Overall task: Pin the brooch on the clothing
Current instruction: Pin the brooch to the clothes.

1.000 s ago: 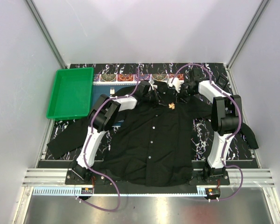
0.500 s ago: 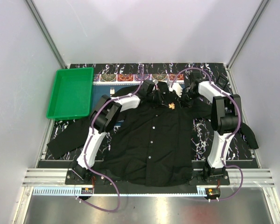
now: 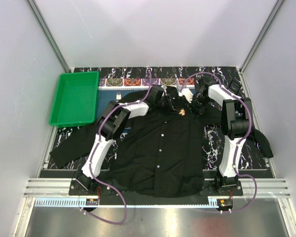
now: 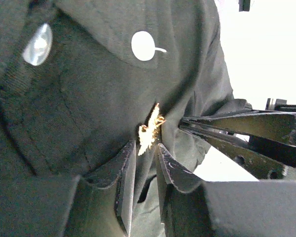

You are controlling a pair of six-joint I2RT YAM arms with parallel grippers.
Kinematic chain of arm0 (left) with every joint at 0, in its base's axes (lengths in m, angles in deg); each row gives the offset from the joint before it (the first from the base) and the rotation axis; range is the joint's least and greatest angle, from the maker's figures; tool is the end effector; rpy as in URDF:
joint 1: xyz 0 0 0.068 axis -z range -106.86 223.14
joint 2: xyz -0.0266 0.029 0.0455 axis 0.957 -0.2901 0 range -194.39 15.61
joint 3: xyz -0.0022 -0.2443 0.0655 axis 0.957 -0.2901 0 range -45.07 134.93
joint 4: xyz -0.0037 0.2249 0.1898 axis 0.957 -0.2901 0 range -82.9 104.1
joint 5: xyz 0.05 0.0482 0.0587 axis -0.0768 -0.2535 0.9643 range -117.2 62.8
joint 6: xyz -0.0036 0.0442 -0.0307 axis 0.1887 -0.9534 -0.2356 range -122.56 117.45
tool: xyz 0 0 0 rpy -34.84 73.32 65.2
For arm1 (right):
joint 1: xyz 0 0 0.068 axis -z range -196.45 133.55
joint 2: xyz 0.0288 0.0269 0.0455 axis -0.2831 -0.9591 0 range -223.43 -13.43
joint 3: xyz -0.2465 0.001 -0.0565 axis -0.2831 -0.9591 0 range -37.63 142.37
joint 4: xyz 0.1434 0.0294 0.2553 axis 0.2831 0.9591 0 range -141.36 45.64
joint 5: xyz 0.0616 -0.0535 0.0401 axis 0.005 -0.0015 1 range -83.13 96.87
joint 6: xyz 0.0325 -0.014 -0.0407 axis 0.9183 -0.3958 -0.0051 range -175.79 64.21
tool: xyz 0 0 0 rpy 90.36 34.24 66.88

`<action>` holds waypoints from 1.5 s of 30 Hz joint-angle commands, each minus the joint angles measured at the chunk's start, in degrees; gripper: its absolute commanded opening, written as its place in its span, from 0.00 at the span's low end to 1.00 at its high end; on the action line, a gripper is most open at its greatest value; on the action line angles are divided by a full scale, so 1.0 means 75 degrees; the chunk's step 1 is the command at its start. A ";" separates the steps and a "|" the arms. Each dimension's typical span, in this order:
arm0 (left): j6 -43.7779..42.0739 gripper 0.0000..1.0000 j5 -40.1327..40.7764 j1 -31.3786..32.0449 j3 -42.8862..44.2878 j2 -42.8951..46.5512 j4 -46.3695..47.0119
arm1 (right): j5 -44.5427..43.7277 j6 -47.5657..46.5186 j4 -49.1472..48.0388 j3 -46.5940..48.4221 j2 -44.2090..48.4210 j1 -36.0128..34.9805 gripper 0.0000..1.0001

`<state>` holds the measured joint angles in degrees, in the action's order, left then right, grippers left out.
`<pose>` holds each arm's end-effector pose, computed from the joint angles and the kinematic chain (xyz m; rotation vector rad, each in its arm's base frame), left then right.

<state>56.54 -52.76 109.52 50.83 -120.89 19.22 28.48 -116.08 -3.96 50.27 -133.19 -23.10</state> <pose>0.4212 -0.3294 0.0829 -0.2045 2.4925 -1.3258 0.4256 0.0629 0.1228 -1.5771 2.2951 0.3559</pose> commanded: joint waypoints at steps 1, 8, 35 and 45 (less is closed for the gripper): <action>0.0488 0.26 -0.0224 0.0071 -0.0013 -0.0267 0.0653 | -0.0385 0.0281 0.0383 0.0116 -0.0262 0.0067 0.16; 0.0594 0.26 -0.0248 0.0188 -0.0059 -0.0139 0.1025 | -0.0326 0.0574 0.0477 0.0339 -0.0438 0.0161 0.15; -0.0496 0.28 0.0010 0.0739 0.1780 -0.0678 0.0160 | 0.0177 0.1640 0.0969 0.0783 -0.0051 0.0899 0.25; -0.1174 0.31 -0.0213 0.0341 0.0551 0.0562 0.0173 | 0.1045 0.2706 0.1918 0.2061 -0.0062 0.1321 0.31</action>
<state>52.58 -53.35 114.02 56.92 -124.02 22.26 31.69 -100.52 6.14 60.82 -135.01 -12.17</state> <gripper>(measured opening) 0.309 0.306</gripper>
